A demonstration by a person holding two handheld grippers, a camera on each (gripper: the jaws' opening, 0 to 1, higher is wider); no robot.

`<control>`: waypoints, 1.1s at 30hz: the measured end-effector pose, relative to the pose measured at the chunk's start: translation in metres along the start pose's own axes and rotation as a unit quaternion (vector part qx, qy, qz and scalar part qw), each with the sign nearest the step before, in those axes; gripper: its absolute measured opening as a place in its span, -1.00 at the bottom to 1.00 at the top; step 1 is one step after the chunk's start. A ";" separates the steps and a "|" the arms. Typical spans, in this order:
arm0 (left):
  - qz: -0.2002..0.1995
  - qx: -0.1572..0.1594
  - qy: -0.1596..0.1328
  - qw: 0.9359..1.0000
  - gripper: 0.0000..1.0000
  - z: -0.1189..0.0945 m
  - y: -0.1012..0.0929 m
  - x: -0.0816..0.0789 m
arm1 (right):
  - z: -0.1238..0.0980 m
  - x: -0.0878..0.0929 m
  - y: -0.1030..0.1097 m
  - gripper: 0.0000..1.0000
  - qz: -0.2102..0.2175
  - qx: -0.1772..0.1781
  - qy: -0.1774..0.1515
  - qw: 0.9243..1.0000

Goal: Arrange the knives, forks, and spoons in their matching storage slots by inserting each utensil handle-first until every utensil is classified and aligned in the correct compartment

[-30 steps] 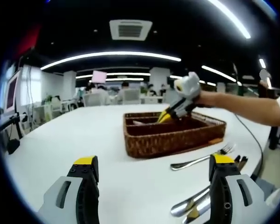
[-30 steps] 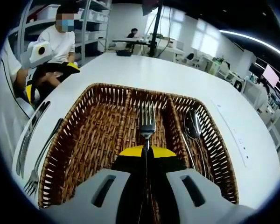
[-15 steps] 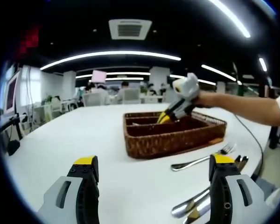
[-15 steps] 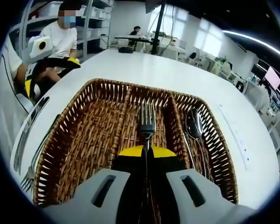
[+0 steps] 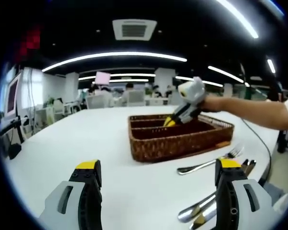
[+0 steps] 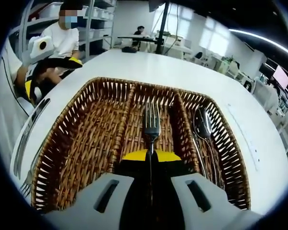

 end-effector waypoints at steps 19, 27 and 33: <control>0.000 0.008 -0.003 1.000 0.99 0.006 -0.007 -0.004 | 0.003 0.004 0.000 -0.93 -0.029 0.006 0.014 0.999; 0.005 0.012 0.000 1.000 0.99 0.005 -0.010 -0.003 | 0.004 0.004 -0.001 -0.93 -0.026 0.007 0.016 1.000; 0.000 0.009 0.003 1.000 0.99 0.003 -0.009 0.000 | 0.006 0.009 -0.005 -0.92 -0.043 0.021 0.028 0.998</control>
Point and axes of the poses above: the point that each gripper's makers call its tool centre point, and the gripper's own axes: z roughly forward along the fingers, y roughly to its left, x roughly out of its underside, the point moved 1 cm from there along -z, roughly backward along the fingers, and after that the axes turned 10 degrees about x, right-handed, at the moved point
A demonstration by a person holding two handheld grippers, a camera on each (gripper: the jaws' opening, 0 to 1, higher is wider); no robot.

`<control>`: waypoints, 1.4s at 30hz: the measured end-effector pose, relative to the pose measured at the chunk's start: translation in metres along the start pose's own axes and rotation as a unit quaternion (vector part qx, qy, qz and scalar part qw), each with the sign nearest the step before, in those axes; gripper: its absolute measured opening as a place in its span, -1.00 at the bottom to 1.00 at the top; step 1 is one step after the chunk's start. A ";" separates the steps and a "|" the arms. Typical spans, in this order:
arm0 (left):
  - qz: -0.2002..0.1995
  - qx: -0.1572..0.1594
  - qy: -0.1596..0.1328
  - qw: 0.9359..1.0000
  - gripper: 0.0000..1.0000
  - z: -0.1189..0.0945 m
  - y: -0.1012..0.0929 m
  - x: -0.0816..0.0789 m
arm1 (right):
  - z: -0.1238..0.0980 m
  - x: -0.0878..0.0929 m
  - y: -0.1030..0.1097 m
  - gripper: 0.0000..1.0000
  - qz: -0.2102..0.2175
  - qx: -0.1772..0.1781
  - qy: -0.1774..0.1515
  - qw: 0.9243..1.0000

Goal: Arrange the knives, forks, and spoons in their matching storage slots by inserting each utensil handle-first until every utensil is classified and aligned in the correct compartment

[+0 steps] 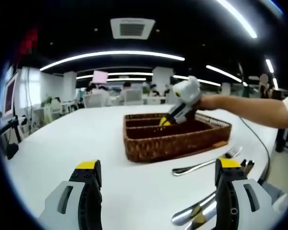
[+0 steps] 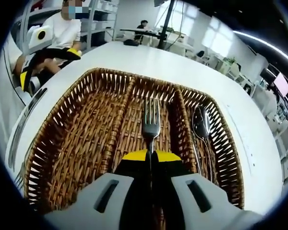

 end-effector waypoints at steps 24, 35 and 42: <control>-0.002 0.006 -0.002 1.000 0.99 0.001 -0.003 -0.001 | -0.002 -0.004 0.006 -0.91 -0.016 -0.009 -0.005 1.000; -0.008 0.002 -0.007 1.000 0.99 -0.001 -0.003 -0.002 | -0.003 -0.003 0.006 -0.92 -0.014 -0.005 0.001 1.000; -0.008 0.001 -0.008 1.000 0.99 0.000 -0.004 -0.004 | -0.003 -0.003 0.005 -0.91 -0.014 -0.003 0.003 1.000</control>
Point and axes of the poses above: the point that each gripper's makers call its tool centre point, and the gripper's own axes: z roughly forward along the fingers, y roughly to its left, x roughly out of its underside, the point moved 1 cm from there along -z, roughly backward along the fingers, and after that the axes turned 10 degrees about x, right-handed, at the moved point
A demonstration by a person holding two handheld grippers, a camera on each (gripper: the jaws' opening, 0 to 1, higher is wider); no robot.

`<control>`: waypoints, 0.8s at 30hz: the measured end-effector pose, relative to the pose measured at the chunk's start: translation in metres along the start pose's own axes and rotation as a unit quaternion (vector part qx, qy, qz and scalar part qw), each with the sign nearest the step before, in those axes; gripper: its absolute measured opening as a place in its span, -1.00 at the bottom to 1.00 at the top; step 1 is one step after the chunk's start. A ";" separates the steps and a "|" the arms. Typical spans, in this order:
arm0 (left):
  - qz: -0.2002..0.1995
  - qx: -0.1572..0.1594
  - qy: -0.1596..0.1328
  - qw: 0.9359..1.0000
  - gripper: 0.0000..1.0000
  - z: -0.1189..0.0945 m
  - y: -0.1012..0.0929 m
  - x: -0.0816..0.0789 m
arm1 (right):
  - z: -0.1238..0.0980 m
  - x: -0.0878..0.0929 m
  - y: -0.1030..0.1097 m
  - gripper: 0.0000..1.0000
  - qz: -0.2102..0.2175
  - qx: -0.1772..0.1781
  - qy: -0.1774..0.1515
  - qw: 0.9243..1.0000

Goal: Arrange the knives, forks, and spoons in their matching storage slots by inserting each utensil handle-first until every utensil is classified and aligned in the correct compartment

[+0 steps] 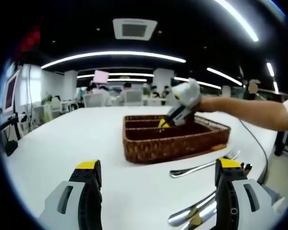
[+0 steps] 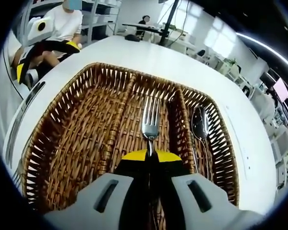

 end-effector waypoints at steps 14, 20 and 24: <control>-0.002 0.002 0.000 1.000 0.99 0.000 -0.006 0.000 | -0.001 -0.011 0.004 -0.71 0.027 -0.003 -0.011 1.000; -0.005 0.001 -0.004 1.000 0.99 -0.001 -0.005 -0.001 | -0.001 -0.012 0.004 -0.71 0.017 0.001 -0.012 1.000; -0.007 0.001 -0.005 1.000 0.99 -0.001 -0.007 0.000 | -0.004 -0.014 -0.002 -0.61 0.018 0.007 -0.016 1.000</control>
Point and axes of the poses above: the point that each gripper's makers call its tool centre point, and the gripper's own axes: z roughly forward along the fingers, y roughly to its left, x roughly out of its underside, the point moved 1 cm from there along -z, roughly backward along the fingers, and after that the axes turned 10 degrees about x, right-handed, at the moved point
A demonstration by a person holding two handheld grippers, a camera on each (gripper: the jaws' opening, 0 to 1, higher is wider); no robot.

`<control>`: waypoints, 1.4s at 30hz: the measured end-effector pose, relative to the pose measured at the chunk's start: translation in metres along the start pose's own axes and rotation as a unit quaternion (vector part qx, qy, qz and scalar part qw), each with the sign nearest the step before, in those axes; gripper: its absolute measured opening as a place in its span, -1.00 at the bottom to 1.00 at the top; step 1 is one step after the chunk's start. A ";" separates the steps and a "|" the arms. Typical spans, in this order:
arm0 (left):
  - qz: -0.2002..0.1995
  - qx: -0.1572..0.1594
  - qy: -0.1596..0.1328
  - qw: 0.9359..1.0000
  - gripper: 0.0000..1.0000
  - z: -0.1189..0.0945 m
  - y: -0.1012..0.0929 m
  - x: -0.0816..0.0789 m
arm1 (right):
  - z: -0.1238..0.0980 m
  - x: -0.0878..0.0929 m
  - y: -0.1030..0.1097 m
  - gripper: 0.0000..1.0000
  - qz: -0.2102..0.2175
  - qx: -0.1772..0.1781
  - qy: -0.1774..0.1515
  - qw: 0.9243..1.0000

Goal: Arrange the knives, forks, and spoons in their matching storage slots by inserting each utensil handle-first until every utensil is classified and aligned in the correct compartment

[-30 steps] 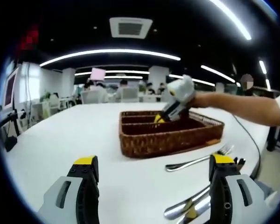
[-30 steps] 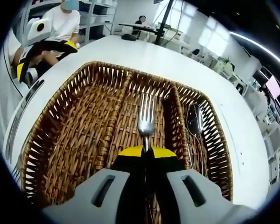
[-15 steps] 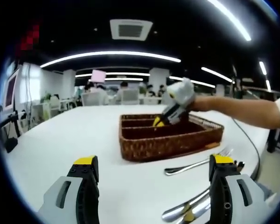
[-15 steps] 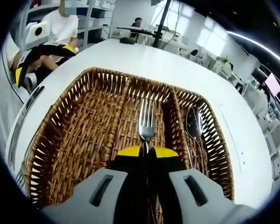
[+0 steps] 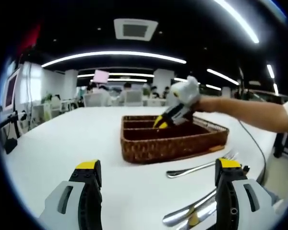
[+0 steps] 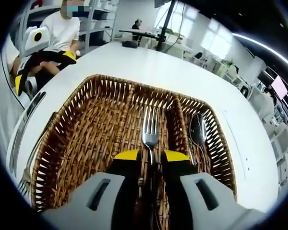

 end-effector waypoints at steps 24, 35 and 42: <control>-0.005 0.006 -0.007 1.000 0.99 0.001 -0.006 -0.003 | -0.026 -0.014 -0.021 -0.09 0.008 0.040 -0.033 0.999; 0.003 0.014 -0.004 1.000 0.99 0.005 -0.014 -0.006 | -0.040 -0.022 -0.015 0.43 0.016 0.062 -0.048 0.997; 0.010 0.013 -0.004 1.000 0.99 0.004 -0.014 -0.009 | -0.040 -0.017 -0.023 0.86 0.032 0.078 -0.043 0.996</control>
Point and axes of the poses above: the point that each gripper's makers call its tool centre point, and the gripper's own axes: z roughly forward along the fingers, y roughly to its left, x roughly out of its underside, the point moved 1 cm from there along -z, roughly backward along the fingers, and after that the axes turned 10 degrees about x, right-handed, at the moved point
